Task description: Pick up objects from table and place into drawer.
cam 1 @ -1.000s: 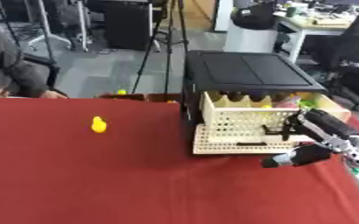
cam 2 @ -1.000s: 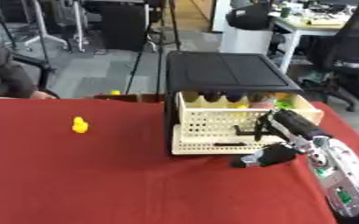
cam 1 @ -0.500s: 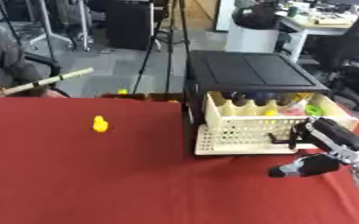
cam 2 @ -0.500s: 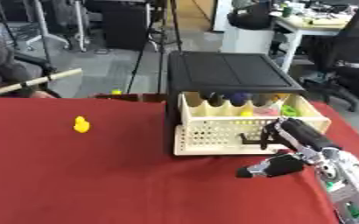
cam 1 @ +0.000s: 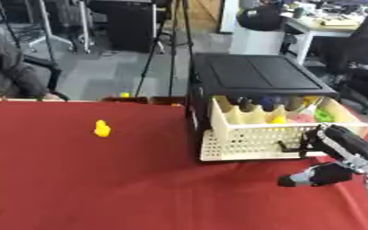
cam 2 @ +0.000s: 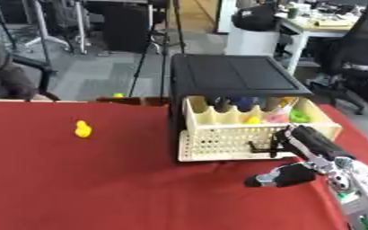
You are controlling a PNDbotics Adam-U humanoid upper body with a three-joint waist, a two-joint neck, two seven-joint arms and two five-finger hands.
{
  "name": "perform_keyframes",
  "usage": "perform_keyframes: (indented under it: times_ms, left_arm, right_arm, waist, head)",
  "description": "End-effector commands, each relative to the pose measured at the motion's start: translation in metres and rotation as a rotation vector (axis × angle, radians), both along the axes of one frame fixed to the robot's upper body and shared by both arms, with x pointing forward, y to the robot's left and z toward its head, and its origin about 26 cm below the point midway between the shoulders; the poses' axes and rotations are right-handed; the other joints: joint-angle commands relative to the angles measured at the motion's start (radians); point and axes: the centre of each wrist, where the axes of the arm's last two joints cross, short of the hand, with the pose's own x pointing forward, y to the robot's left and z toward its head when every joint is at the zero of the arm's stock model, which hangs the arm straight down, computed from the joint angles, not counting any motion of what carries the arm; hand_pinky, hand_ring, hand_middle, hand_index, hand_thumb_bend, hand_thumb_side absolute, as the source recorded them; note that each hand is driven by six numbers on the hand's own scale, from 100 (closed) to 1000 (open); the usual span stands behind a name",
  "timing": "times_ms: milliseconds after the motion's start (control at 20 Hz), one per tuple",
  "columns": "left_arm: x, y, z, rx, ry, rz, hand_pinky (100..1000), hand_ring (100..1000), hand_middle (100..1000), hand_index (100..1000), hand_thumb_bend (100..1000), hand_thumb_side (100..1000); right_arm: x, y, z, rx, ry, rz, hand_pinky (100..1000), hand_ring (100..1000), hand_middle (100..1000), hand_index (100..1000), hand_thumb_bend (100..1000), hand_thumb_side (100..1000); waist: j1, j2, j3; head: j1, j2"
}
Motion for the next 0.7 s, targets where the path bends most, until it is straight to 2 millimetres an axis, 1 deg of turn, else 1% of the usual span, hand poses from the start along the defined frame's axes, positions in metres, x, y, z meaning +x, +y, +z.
perform_keyframes:
  times_ms: [50,400,450,500,600,650,700]
  left_arm:
    - [0.0003,0.0064,0.0184,0.042,-0.036,0.004,565,811,781,868,100,581]
    - [-0.0002,0.0067,0.0179,0.043,-0.035,0.006,566,811,781,868,100,580]
    - [-0.0002,0.0068,0.018,0.043,-0.035,0.006,566,811,781,868,100,580]
    - [-0.0002,0.0068,0.018,0.043,-0.035,0.006,566,810,781,868,100,580]
    - [-0.0002,0.0068,0.0177,0.043,-0.035,0.006,566,810,780,868,100,580]
    - [-0.0003,0.0069,0.0175,0.042,-0.035,0.006,566,810,781,868,100,580]
    - [-0.0003,0.0068,0.0172,0.042,-0.034,0.006,566,810,781,868,100,580]
  right_arm:
    - [-0.0018,-0.0129,0.0135,-0.021,-0.03,-0.027,100,100,100,381,1000,677]
    - [-0.0058,-0.0153,0.0093,-0.015,-0.019,-0.034,100,100,100,387,1000,667]
    - [-0.0059,-0.0156,0.0088,-0.014,-0.016,-0.036,100,100,100,423,1000,669]
    - [-0.0058,-0.0158,0.0088,-0.013,-0.017,-0.037,100,100,100,482,1000,671]
    - [-0.0054,-0.0153,0.0099,-0.008,-0.023,-0.036,100,100,100,638,1000,678]
    - [-0.0052,-0.0149,0.0106,-0.005,-0.028,-0.035,100,100,100,648,1000,679]
    - [-0.005,-0.0146,0.0114,-0.001,-0.034,-0.034,100,100,100,702,1000,687]
  waist:
    - [0.006,-0.007,-0.004]
    - [0.006,-0.007,-0.007]
    - [0.006,-0.007,-0.007]
    - [0.006,-0.007,-0.008]
    - [0.007,-0.007,-0.008]
    - [0.007,-0.007,-0.008]
    - [0.008,-0.007,-0.009]
  head:
    - [0.003,-0.009]
    - [0.005,-0.009]
    - [0.005,-0.01]
    - [0.005,-0.011]
    - [0.005,-0.011]
    - [0.004,-0.011]
    - [0.004,-0.012]
